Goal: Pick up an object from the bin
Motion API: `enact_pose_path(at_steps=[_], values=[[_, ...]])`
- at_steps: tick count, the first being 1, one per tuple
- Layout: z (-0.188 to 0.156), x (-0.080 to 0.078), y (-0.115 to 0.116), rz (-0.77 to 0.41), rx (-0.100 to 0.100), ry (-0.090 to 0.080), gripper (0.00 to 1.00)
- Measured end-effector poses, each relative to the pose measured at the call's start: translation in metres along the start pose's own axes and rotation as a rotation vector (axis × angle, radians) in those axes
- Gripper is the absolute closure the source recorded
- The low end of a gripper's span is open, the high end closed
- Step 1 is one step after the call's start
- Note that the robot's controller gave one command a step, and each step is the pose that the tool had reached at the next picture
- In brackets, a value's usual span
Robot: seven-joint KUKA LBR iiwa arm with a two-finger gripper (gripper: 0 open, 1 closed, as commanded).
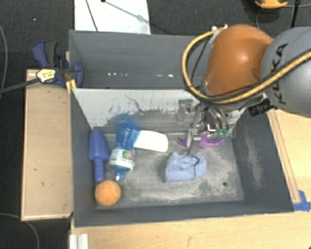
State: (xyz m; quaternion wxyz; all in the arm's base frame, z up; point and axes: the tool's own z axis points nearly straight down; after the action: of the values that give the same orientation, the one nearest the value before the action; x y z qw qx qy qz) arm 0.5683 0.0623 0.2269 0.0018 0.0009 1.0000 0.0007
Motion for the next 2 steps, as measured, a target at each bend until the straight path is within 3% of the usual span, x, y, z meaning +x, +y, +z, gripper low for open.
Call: enact_pose_path(at_steps=[1,2], values=[[0.0,0.0,0.0,0.0,0.0,0.0,0.0],[0.043,0.013,-0.033,-0.034,-0.001,-0.009,0.0]])
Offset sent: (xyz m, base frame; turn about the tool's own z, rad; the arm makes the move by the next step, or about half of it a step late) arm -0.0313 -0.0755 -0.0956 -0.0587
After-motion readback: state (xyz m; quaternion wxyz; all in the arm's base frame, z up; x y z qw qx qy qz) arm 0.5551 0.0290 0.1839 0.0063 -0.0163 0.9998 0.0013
